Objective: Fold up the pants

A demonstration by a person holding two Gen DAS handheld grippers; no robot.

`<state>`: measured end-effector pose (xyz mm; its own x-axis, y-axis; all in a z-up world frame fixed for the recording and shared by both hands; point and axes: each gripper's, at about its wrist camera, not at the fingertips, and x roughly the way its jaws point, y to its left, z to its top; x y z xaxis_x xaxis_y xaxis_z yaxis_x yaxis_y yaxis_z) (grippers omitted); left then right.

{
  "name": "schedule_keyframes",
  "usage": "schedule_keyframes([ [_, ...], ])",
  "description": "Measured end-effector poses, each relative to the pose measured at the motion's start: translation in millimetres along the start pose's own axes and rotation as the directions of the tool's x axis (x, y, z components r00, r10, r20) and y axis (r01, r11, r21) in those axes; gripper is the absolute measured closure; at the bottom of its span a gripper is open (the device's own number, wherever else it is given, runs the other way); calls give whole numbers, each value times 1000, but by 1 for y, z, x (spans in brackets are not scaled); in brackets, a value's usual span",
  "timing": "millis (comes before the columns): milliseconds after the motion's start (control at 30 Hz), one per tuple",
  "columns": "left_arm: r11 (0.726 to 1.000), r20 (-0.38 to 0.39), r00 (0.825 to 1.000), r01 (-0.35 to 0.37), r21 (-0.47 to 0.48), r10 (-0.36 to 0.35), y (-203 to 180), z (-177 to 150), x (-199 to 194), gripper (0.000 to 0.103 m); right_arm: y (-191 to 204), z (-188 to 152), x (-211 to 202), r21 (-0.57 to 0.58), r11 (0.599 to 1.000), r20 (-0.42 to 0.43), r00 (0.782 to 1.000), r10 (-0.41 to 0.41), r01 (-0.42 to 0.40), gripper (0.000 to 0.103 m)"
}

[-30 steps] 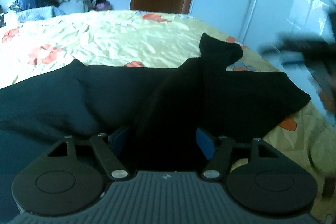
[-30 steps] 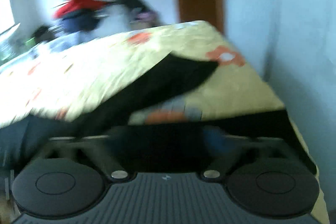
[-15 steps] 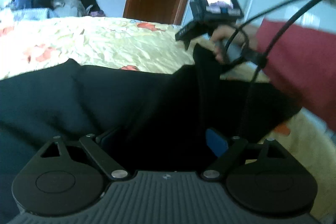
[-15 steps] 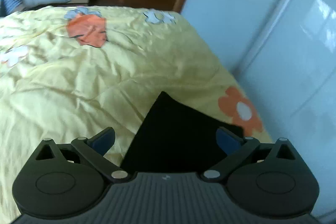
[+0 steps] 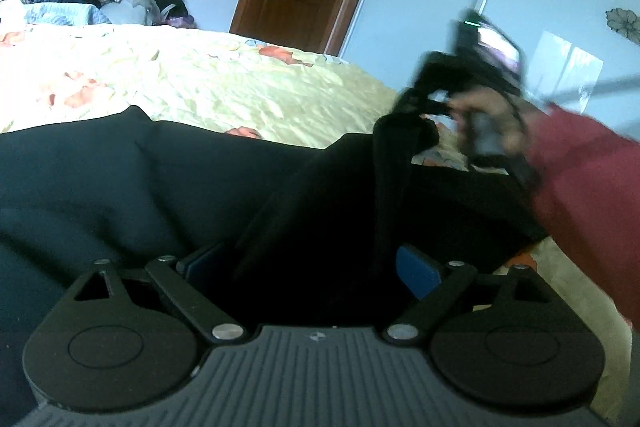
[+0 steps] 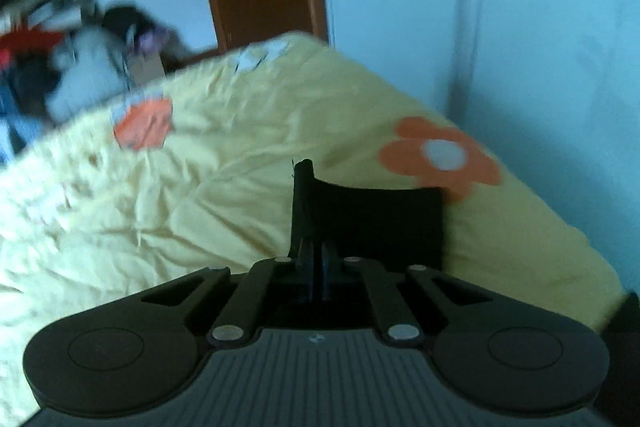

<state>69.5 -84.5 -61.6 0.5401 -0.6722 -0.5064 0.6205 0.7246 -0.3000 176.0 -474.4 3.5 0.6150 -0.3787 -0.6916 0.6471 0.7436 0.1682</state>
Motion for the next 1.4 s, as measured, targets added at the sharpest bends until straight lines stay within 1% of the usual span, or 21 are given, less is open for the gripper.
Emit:
schedule_keyframes([
  [133, 1000, -4, 1000, -13, 16, 13, -4, 1, -1, 11, -62, -10, -48, 108, 993, 82, 996, 37, -46, 100],
  [267, 997, -12, 999, -32, 71, 33, -18, 6, -3, 11, -120, -24, -76, 178, 983, 107, 994, 28, -47, 100],
  [333, 996, -8, 1000, -29, 81, 30, -25, 10, -4, 11, -137, -29, -75, 214, 969, 98, 989, 108, -127, 99],
  [400, 996, -19, 999, -35, 77, 37, -30, 15, -2, 11, -144, -30, -69, 258, 955, 79, 989, 129, -145, 99],
  [467, 996, -18, 999, -38, 79, 40, -33, 18, -2, 11, -150, -31, -56, 309, 931, 60, 981, 187, -196, 99],
  [567, 996, -10, 999, -52, 79, 53, -33, 20, -7, 11, -157, -33, -41, 355, 913, 39, 979, 201, -201, 95],
  [600, 996, -12, 998, -55, 76, 56, -32, 20, -7, 11, -161, -36, -38, 371, 907, 35, 979, 202, -200, 90],
  [633, 996, -15, 998, -56, 72, 57, -32, 20, -7, 11, -163, -38, -35, 389, 898, 30, 977, 210, -205, 79],
  [700, 996, -21, 998, -58, 64, 59, -32, 21, -5, 11, -171, -45, -28, 430, 868, 36, 966, 258, -248, 64],
  [767, 996, -26, 998, -63, 69, 65, -34, 21, -5, 11, -175, -46, -24, 461, 839, 78, 955, 286, -289, 61],
  [800, 995, -24, 997, -67, 74, 69, -36, 21, -5, 11, -178, -46, -21, 467, 834, 86, 953, 289, -295, 61],
  [833, 995, -20, 997, -69, 78, 70, -37, 21, -6, 11, -179, -44, -19, 471, 828, 91, 951, 296, -303, 68],
  [867, 994, -16, 997, -69, 82, 71, -39, 22, -6, 11, -181, -42, -16, 479, 823, 90, 950, 299, -304, 82],
  [900, 994, -12, 998, -68, 88, 69, -41, 23, -8, 11, -183, -40, -15, 493, 817, 85, 951, 298, -300, 100],
  [967, 993, -6, 998, -64, 104, 65, -44, 25, -10, 11, -190, -36, -24, 515, 791, 120, 941, 316, -331, 100],
  [1000, 992, -3, 998, -63, 110, 64, -45, 26, -12, 11, -194, -34, -38, 500, 795, 147, 938, 315, -345, 100],
  [1067, 991, 0, 998, -58, 121, 58, -44, 27, -16, 11, -203, -34, -74, 449, 826, 193, 940, 283, -341, 100],
  [1133, 991, 1, 998, -61, 121, 61, -41, 28, -18, 11, -217, -45, -102, 421, 854, 208, 949, 236, -305, 100],
  [1233, 994, -18, 998, -60, 96, 62, -34, 27, -15, 11, -238, -67, -115, 374, 910, 132, 981, 140, -180, 100],
  [1300, 995, -38, 997, -71, 74, 74, -29, 27, -12, 11, -248, -83, -108, 393, 907, 72, 989, 133, -150, 100],
  [1400, 996, -47, 996, -73, 52, 75, -25, 28, -14, 11, -254, -94, -102, 436, 886, 61, 988, 142, -155, 100],
])
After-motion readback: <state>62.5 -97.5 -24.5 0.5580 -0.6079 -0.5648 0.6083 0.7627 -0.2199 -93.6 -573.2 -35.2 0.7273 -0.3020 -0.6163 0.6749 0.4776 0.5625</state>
